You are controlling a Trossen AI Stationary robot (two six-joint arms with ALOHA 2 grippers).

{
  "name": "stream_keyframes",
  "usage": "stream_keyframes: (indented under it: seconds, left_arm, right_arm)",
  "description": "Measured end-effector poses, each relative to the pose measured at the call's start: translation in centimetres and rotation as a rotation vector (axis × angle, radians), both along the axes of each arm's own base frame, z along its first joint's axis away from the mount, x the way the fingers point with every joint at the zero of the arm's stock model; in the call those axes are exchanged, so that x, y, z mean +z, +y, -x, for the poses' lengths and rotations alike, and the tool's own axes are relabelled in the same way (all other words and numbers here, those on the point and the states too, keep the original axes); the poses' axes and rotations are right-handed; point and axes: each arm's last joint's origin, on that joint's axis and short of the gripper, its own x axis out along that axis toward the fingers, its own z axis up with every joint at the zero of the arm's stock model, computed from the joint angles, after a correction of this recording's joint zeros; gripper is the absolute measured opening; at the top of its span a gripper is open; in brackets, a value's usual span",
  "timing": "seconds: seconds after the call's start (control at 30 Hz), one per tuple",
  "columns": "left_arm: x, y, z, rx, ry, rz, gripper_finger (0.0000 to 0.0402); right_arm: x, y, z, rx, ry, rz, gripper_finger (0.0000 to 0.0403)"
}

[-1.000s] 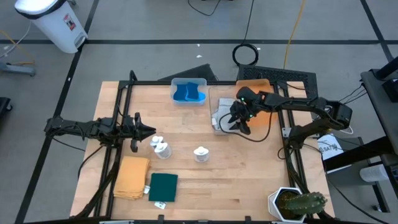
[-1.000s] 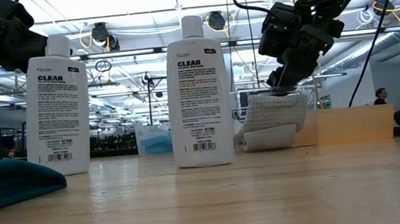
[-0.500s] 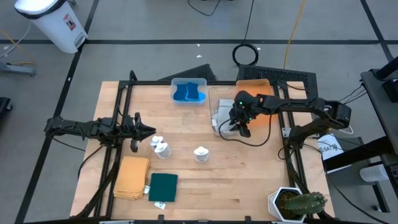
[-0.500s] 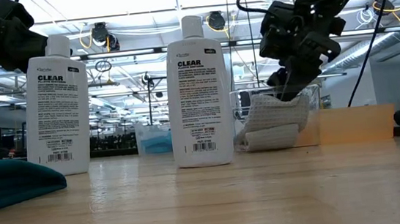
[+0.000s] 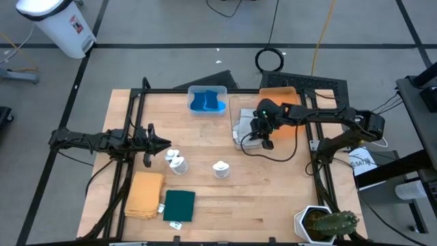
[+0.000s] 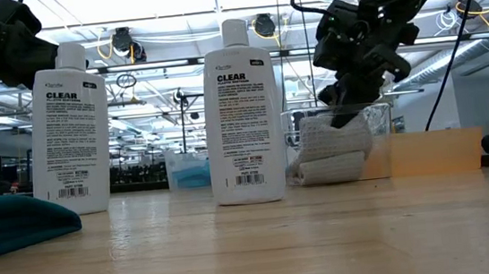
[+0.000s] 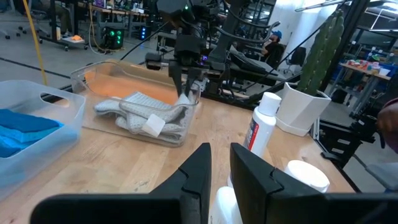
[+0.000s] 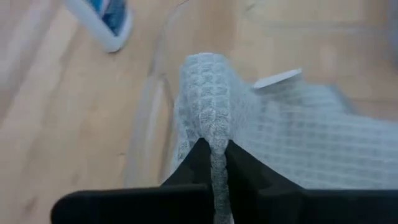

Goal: Pick & Place Kitchen Items
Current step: Put the gray towel into the transparent bin

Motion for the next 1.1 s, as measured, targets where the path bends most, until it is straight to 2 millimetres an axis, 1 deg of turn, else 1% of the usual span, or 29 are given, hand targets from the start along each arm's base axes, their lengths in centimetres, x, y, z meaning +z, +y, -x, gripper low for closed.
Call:
stream_keyframes:
  seconds: [0.1, 0.17, 0.3, 0.43, 0.57, 0.7, 0.8, 0.87, 0.97, 1.1]
  left_arm:
    - [0.0, 0.0, 0.0, 0.0, 0.001, 0.0, 0.0063]
    - [0.0, 0.0, 0.0, 0.0, 0.0, 0.0, 0.0063]
    - [0.0, 0.0, 0.0, 0.0, 0.0, 0.0, 0.0062]
    - [0.0, 0.0, 0.0, -0.001, 0.001, 0.0, 0.0063]
    - [0.0, 0.0, 0.0, -0.003, 0.001, 0.0, 0.0063]
    - [0.0, 0.0, 0.0, -0.002, -0.001, 0.0, 0.0062]
    - [0.0, 0.0, 0.0, -0.001, 0.001, 0.0, 0.0063]
    - [0.0, 0.0, 0.0, -0.001, -0.001, 0.0, 0.0063]
    - [0.0, 0.0, 0.0, -0.001, 0.0, 0.0, 0.0063]
    - [0.0, 0.0, 0.0, -0.001, 0.0, 0.0, 0.0063]
  right_arm:
    - [0.8, -0.2, 0.0, -0.036, -0.01, 0.084, 0.0003]
    - [1.9, -0.6, -0.4, -0.077, -0.039, 0.162, 0.0003]
    - [3.9, -1.2, -0.9, -0.104, -0.093, 0.296, 0.0002]
    - [5.5, -2.3, -1.2, -0.147, -0.133, 0.508, 0.0001]
    - [6.1, -3.9, -1.0, -0.179, -0.152, 0.687, 0.0001]
    - [6.6, -5.6, -0.4, -0.186, -0.15, 0.809, 0.0001]
    - [7.2, -6.5, -0.1, -0.215, -0.154, 0.916, 0.0001]
    - [7.5, -6.8, -0.1, -0.228, -0.142, 0.997, 0.0]
    - [7.6, -6.7, -0.2, -0.207, -0.147, 1.025, 0.0]
    - [6.9, -6.2, -0.2, -0.147, -0.127, 0.956, 0.0]
